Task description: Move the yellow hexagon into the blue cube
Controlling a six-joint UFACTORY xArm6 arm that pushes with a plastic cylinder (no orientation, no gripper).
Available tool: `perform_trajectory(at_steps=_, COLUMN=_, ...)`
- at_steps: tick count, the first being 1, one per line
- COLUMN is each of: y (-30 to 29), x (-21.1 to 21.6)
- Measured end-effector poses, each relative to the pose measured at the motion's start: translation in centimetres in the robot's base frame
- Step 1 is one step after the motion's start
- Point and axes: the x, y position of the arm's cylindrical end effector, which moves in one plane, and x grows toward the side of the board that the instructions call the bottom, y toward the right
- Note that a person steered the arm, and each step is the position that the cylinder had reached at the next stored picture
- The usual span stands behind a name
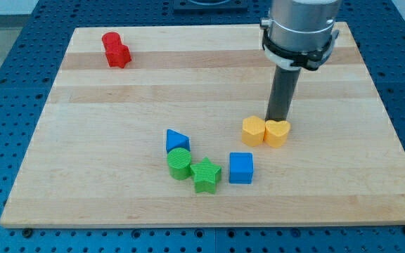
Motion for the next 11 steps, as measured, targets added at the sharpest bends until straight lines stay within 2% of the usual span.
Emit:
perform_trajectory(at_steps=5, y=-8.0, x=0.7)
perform_trajectory(at_steps=9, y=-8.1, x=2.7)
perform_trajectory(at_steps=11, y=-7.2, x=-2.4)
